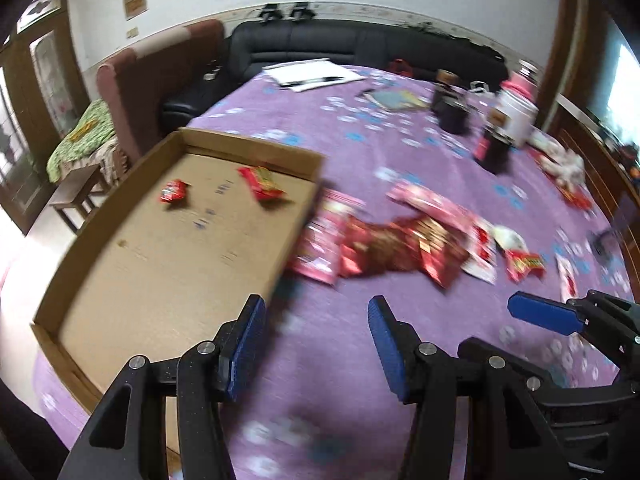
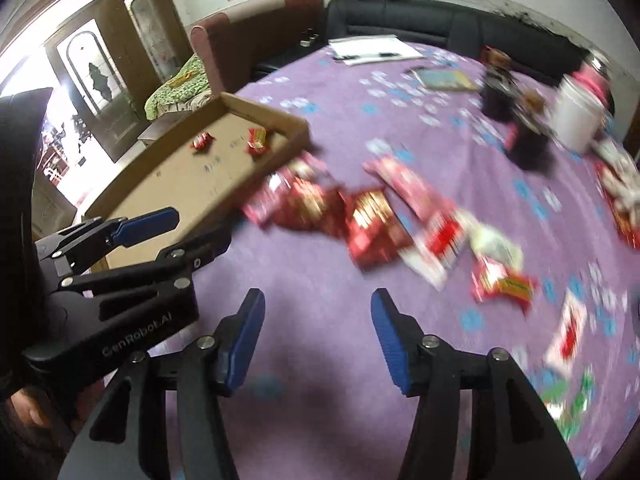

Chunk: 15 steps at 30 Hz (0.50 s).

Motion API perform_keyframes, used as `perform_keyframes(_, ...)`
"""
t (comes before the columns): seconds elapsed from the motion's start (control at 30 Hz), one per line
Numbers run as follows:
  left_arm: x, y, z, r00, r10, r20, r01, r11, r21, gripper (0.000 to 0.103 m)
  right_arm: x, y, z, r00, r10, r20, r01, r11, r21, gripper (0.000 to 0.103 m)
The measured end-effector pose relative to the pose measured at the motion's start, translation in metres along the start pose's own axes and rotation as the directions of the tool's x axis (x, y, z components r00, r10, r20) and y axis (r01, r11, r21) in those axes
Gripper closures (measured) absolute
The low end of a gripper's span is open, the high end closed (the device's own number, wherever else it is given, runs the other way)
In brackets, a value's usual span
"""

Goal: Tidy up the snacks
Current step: 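Move both open tools back over the snacks on the table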

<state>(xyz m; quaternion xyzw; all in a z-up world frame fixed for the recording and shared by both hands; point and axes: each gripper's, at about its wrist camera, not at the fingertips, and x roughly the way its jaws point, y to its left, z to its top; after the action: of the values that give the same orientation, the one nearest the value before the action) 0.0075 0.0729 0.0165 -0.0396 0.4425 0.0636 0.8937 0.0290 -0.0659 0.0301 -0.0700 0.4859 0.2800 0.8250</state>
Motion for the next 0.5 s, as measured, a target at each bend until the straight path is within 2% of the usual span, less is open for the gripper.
perform_keyframes(0.2, -0.003, -0.039, -0.031, 0.999, -0.024, 0.025, 0.023, 0.998, 0.062, 0.046, -0.013, -0.028, -0.047, 0.999, -0.053, 0.006, 0.052, 0.997, 0.05, 0.044)
perform_keyframes(0.37, 0.009, -0.051, -0.038, 1.0, -0.028, -0.015, 0.029, 0.996, 0.081, 0.046, -0.017, -0.055, -0.078, 0.998, -0.058, 0.002, 0.057, 0.99, 0.126, 0.044)
perform_keyframes(0.5, 0.02, -0.049, -0.038, 0.999, -0.007, -0.051, 0.01, 0.997, 0.07, 0.046, -0.024, -0.078, -0.091, 0.997, -0.077, 0.013, 0.073, 0.98, 0.185, 0.044)
